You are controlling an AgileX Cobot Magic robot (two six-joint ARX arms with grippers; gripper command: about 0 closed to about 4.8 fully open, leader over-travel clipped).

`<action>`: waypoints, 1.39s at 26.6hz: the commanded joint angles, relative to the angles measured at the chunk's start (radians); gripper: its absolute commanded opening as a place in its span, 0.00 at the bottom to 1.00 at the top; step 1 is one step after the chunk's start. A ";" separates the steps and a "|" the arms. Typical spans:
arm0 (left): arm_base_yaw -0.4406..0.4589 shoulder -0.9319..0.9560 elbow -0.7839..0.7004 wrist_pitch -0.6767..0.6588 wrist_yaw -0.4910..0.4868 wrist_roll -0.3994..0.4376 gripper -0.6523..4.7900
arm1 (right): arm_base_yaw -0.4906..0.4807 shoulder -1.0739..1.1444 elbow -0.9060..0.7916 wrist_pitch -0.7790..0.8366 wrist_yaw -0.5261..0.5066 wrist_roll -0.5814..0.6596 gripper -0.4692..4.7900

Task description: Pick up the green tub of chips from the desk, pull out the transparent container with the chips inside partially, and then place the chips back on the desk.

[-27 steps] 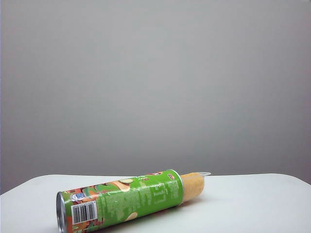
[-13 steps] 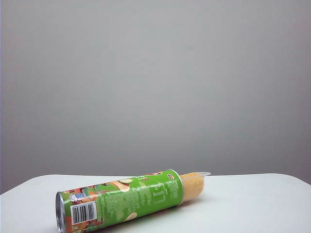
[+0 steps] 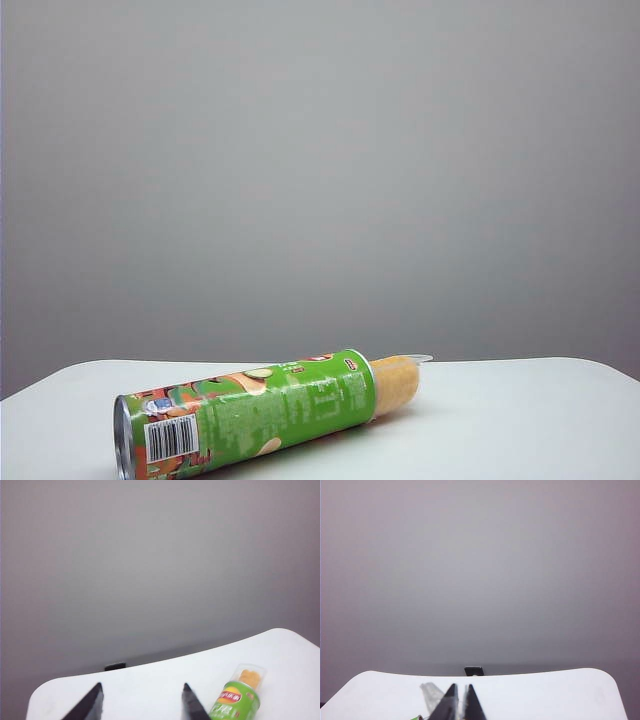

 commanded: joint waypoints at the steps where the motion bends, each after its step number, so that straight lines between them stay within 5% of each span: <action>1: 0.042 -0.019 -0.013 0.089 0.023 -0.014 0.49 | 0.000 -0.001 0.006 0.035 -0.002 0.003 0.13; 8: 0.229 -0.019 -0.058 0.086 0.136 -0.042 0.49 | -0.001 -0.001 -0.039 0.041 0.010 -0.003 0.13; 25: 0.249 -0.026 -0.207 0.026 0.123 -0.018 0.44 | -0.001 0.000 -0.215 0.024 0.271 -0.003 0.13; 28: 0.249 -0.026 -0.207 0.012 0.123 -0.017 0.13 | -0.001 0.000 -0.215 0.024 0.298 -0.003 0.13; 37: 0.249 -0.021 -0.207 -0.077 0.121 0.042 0.11 | 0.001 0.001 -0.215 -0.064 0.294 -0.002 0.13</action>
